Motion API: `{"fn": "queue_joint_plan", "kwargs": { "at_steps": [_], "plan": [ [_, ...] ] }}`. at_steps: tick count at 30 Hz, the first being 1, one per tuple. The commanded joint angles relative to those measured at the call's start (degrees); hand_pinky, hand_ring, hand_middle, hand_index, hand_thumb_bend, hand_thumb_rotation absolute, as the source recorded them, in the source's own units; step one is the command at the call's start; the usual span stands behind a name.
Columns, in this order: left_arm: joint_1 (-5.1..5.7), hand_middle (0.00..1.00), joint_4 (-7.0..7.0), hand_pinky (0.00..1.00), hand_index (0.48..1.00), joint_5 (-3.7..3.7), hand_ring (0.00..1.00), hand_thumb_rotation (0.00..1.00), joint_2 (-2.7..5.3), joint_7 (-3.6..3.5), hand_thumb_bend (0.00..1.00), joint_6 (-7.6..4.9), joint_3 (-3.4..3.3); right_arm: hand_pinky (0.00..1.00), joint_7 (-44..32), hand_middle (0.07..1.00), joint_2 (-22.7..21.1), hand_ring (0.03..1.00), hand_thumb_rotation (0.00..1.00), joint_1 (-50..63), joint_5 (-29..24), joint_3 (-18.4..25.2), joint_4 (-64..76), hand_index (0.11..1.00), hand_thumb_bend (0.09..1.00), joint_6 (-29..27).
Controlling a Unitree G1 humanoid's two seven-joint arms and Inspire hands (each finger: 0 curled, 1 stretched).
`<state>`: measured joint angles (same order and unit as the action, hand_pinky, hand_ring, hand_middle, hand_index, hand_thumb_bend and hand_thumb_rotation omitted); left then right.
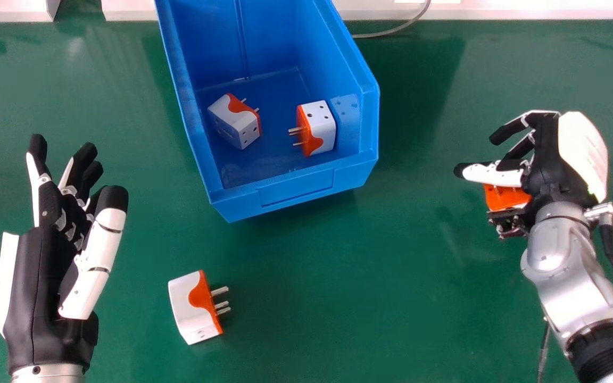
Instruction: Pick all objects and put in blue box
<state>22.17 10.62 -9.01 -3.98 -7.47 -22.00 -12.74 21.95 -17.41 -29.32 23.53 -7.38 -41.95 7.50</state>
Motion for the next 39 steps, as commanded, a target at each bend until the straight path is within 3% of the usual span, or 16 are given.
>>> {"fn": "queue_joint_plan", "kwargs": {
  "at_steps": [1,2,4,7,10,16,20,28,31,36,39],
  "plan": [
    [-0.32,0.96,0.36,0.92,0.929,-0.09,0.95,0.59,-0.61,-0.13,0.50,-1.12,-0.62,0.31,-0.6,0.455,-1.8,0.385,0.01,0.3,1.4,-0.4,1.7,0.486,0.528,0.5],
    [-0.43,0.96,0.23,0.92,0.930,-0.08,0.95,0.59,-0.66,-0.13,0.50,-1.15,-0.66,0.35,-1.2,0.497,-2.1,0.433,0.03,0.4,1.6,-0.7,1.7,0.487,0.526,0.6],
    [-0.57,0.96,0.14,0.92,0.929,-0.03,0.95,0.60,-0.75,-0.14,0.50,-1.14,-0.69,0.46,-2.7,0.637,-2.7,0.564,0.09,0.7,1.9,-1.1,2.0,0.619,0.677,0.8],
    [-0.72,0.96,0.20,0.91,0.929,-0.03,0.95,0.60,-0.79,-0.15,0.50,-1.08,-0.68,0.59,-4.2,0.796,-3.1,0.720,0.15,1.5,1.9,-1.2,2.4,0.776,0.780,0.5],
    [-0.83,0.96,0.24,0.93,0.932,-0.43,0.96,0.60,-0.81,-0.27,0.49,-0.76,-0.71,0.67,-5.1,0.873,-3.5,0.804,0.18,2.3,2.0,-1.4,2.4,0.854,0.785,-0.3],
    [-1.12,0.96,-0.08,0.93,0.934,-0.09,0.95,0.60,-1.01,-0.18,0.49,-1.14,-0.68,0.78,-5.3,0.958,-4.1,0.930,0.26,3.0,2.5,-2.0,1.7,0.941,0.763,-1.1],
    [-1.10,0.96,-0.13,0.92,0.931,-0.22,0.95,0.59,-1.02,-0.25,0.49,-1.26,-0.61,0.83,-6.2,0.988,-4.7,0.968,0.29,2.8,2.9,-2.4,1.7,0.972,0.755,-0.9],
    [-0.94,0.95,0.19,0.91,0.924,0.34,0.95,0.60,-0.94,0.26,0.49,-1.08,-0.67,0.89,-9.5,1.000,-7.1,0.979,0.35,3.6,5.3,-3.9,5.5,0.991,0.775,1.5],
    [-0.99,0.95,0.19,0.91,0.921,0.04,0.95,0.59,-1.01,0.08,0.49,-0.88,-0.60,0.89,-10.6,1.000,-7.7,0.977,0.33,4.0,5.2,-3.7,6.4,0.985,0.778,2.2],
    [-0.90,0.97,0.64,0.95,0.947,-0.13,0.97,0.61,-1.34,-0.40,0.48,-0.51,-0.38,0.81,-10.3,0.960,-7.5,0.931,0.30,3.5,6.4,-4.7,4.7,0.941,0.781,3.5],
    [-0.60,0.97,1.19,0.95,0.952,-0.04,0.97,0.64,-1.31,-0.08,0.49,-0.18,-0.45,0.77,-10.2,0.934,-6.7,0.900,0.23,2.9,7.2,-5.4,2.6,0.916,0.772,4.3]
  ]
}}
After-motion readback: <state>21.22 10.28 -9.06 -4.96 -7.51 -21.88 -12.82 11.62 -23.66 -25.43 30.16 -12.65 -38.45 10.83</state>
